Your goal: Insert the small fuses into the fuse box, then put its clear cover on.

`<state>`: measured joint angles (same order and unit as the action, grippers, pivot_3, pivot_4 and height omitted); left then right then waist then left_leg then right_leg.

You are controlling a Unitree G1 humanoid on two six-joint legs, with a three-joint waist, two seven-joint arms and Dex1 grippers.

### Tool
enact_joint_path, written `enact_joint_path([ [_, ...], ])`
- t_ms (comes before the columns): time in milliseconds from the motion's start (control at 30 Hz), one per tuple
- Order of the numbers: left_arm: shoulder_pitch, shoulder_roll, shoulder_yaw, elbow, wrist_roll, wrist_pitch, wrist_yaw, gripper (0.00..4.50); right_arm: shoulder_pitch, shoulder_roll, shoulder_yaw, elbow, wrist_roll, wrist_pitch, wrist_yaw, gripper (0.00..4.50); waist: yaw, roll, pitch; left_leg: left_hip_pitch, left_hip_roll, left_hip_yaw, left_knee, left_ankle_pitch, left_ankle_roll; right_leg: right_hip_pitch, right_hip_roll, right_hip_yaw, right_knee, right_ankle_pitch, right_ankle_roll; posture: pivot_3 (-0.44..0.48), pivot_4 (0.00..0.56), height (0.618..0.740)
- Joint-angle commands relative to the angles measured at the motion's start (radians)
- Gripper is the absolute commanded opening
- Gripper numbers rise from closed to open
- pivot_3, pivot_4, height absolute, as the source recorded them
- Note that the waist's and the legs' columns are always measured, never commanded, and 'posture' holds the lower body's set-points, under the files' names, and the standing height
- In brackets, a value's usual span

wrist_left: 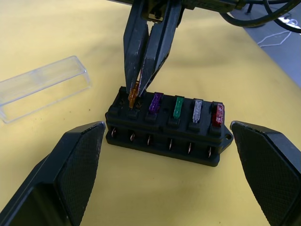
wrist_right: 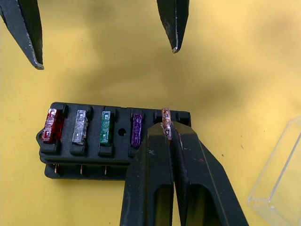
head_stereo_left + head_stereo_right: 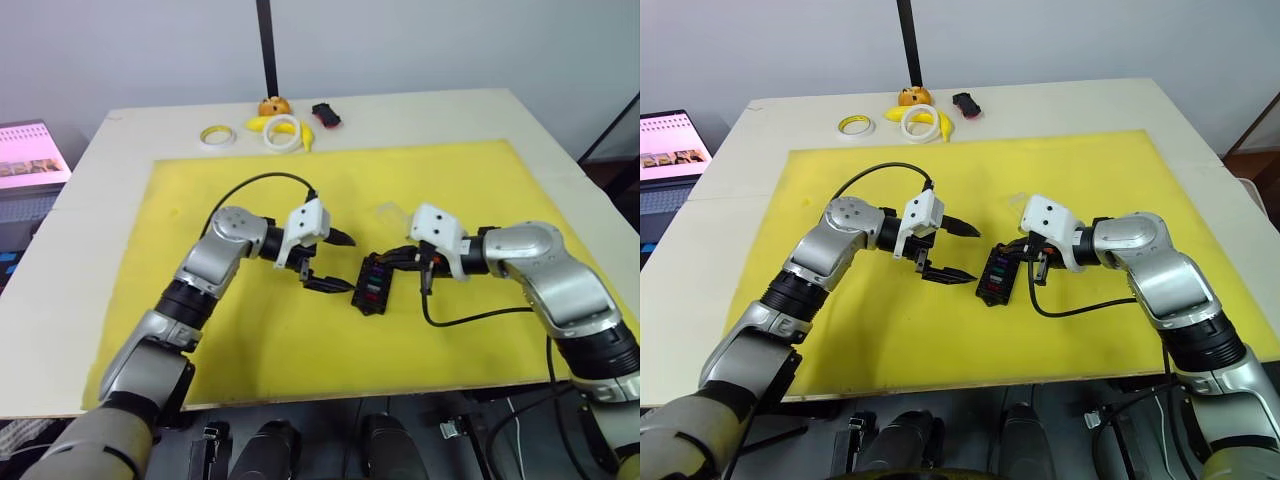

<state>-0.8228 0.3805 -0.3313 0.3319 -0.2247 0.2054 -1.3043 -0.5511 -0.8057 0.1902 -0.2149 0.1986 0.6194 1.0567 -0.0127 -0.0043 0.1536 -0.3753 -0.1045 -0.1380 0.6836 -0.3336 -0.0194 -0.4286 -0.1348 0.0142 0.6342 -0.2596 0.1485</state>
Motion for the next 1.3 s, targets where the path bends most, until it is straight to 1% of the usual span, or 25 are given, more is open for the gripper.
enact_joint_path([
  [33, -0.017, -0.002, 0.022, -0.017, 0.006, -0.020, 0.003, 4.49, 0.009, -0.013, -0.001, -0.042, 0.004, 0.019, 0.000, 0.00, 0.000, 0.000, 0.000, 0.000, 0.000, 0.000, 0.000, 0.000, 0.000, 0.000, 0.000, 0.000, 0.000, 0.000, 0.000, 0.000, 0.150, 0.740],
  [467, -0.010, -0.013, 0.023, -0.022, 0.013, -0.023, 0.003, 4.49, 0.004, -0.007, 0.010, -0.024, -0.033, 0.026, -0.036, 0.00, 0.001, 0.000, 0.000, 0.000, 0.000, 0.000, 0.000, 0.000, 0.000, 0.000, 0.000, 0.000, 0.000, 0.000, 0.000, 0.000, 0.150, 0.740],
  [833, -0.007, -0.011, 0.025, -0.018, 0.016, -0.029, 0.003, 4.49, -0.058, -0.018, -0.029, -0.048, 0.022, 0.082, -0.008, 0.00, 0.001, 0.000, 0.000, 0.000, 0.000, 0.000, 0.000, 0.000, 0.000, 0.000, 0.000, 0.000, 0.000, 0.000, 0.000, 0.000, 0.150, 0.740],
  [1300, -0.008, -0.012, 0.025, -0.009, 0.017, -0.037, 0.006, 4.49, -0.032, -0.021, -0.005, -0.017, -0.012, 0.041, -0.014, 0.00, 0.000, 0.000, 0.000, 0.000, 0.000, 0.000, 0.000, 0.000, 0.000, 0.000, 0.000, 0.000, 0.000, 0.000, 0.000, 0.000, 0.150, 0.740],
])
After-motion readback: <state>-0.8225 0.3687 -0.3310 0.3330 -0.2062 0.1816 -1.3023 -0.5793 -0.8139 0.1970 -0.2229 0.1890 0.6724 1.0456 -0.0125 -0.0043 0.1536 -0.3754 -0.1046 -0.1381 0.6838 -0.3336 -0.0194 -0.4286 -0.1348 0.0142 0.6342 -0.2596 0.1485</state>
